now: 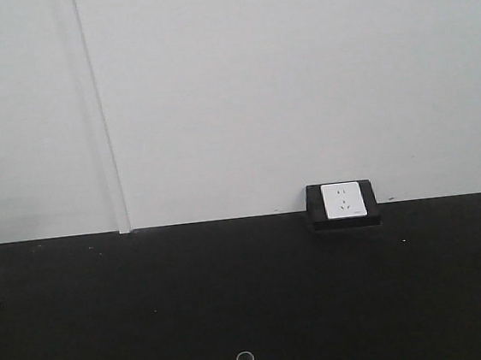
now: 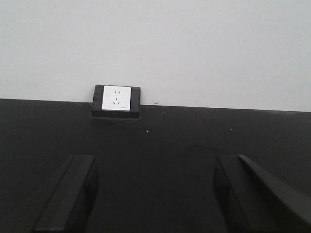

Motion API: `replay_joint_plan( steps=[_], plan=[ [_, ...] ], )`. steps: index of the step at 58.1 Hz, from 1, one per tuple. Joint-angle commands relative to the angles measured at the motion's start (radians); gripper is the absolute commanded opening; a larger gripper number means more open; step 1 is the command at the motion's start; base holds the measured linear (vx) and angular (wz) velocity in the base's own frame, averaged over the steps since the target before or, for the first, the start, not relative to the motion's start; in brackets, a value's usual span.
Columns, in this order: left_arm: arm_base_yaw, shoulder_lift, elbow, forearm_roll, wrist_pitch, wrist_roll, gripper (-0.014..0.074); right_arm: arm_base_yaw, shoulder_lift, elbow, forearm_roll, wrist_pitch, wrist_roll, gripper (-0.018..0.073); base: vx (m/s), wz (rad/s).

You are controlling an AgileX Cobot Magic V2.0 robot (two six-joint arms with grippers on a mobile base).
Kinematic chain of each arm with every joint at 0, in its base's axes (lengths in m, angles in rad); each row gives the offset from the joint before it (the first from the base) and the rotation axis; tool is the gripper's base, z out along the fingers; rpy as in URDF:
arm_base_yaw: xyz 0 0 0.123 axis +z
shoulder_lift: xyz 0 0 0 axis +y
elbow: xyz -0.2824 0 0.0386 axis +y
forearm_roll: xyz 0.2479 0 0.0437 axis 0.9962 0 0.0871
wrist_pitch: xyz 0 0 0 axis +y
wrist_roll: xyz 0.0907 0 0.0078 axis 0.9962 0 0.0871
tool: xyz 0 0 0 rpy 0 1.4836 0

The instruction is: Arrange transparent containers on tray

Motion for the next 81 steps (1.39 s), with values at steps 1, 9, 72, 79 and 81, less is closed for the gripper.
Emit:
replay_joint_plan(
  steps=[1,9,72,79,81],
  plan=[
    [-0.005,-0.027,-0.017,-0.011,-0.084,-0.003,0.0209,0.001,0.011,-0.032,-0.005,-0.082,-0.003,0.0561,0.00,0.00],
    [-0.005,-0.027,-0.017,-0.011,-0.084,-0.003,0.0127,0.001,0.011,-0.032,-0.005,-0.082,-0.003,0.0561,0.00,0.00],
    [-0.004,-0.675,-0.181,-0.071,0.647,0.035,0.0056,0.639,0.381,-0.032,0.292,-0.336,-0.369,0.0561,0.00,0.00],
    [-0.004,-0.672,-0.180,-0.071,0.634,0.049,0.0056,0.736,0.477,-0.032,0.293,-0.433,-0.364,0.0561,0.00,0.00],
    [-0.004,-0.672,-0.180,-0.071,0.635,0.049,0.0056,0.758,0.504,-0.032,0.300,-0.462,-0.355,0.0561,0.00,0.00]
  ],
)
